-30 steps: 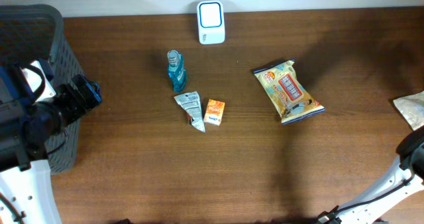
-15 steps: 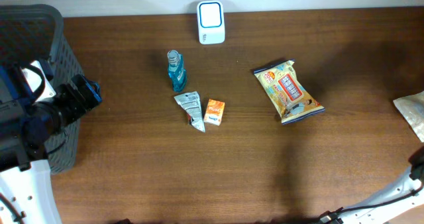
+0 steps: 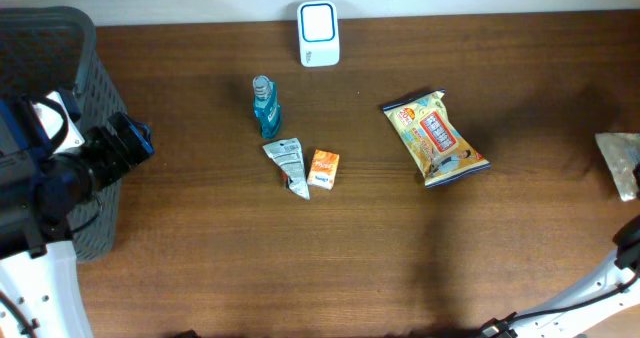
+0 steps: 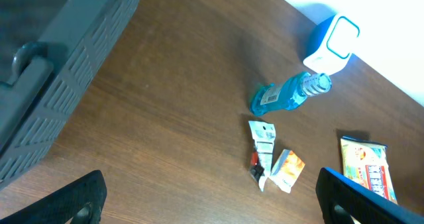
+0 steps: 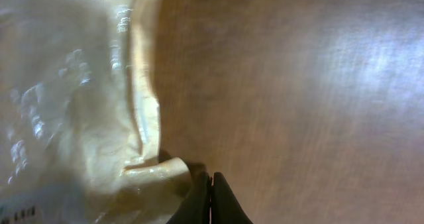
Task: Scan the item barcode
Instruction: 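Carry the Pantree bag to the right table edge and release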
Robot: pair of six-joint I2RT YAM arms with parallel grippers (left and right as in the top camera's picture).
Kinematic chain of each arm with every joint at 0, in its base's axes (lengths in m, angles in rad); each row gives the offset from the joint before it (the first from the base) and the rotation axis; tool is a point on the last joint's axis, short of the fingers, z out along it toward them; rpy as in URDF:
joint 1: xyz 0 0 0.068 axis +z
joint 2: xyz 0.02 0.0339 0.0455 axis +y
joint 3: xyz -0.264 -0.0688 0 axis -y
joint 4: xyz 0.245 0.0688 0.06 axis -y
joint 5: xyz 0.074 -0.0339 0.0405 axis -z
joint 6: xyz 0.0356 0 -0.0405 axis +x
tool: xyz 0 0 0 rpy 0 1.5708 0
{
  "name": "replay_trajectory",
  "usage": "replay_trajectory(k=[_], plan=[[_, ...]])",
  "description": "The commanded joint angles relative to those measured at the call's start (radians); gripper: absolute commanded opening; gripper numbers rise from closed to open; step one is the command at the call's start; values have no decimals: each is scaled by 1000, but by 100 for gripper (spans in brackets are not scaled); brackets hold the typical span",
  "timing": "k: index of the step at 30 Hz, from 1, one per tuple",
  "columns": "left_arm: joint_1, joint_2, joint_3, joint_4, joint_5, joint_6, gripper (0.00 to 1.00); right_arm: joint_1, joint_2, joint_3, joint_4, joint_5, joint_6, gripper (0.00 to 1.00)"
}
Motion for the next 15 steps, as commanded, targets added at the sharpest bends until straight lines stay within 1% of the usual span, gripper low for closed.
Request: replay_trajectory(k=[1, 9, 15], plan=[[5, 0, -2, -1, 8, -10, 99, 35, -18, -4, 23, -20, -2, 4], [5, 0, -2, -1, 8, -10, 99, 39, -32, 19, 13, 3, -2, 4], [5, 0, -2, -1, 8, -10, 99, 42, -77, 150, -96, -5, -2, 4]])
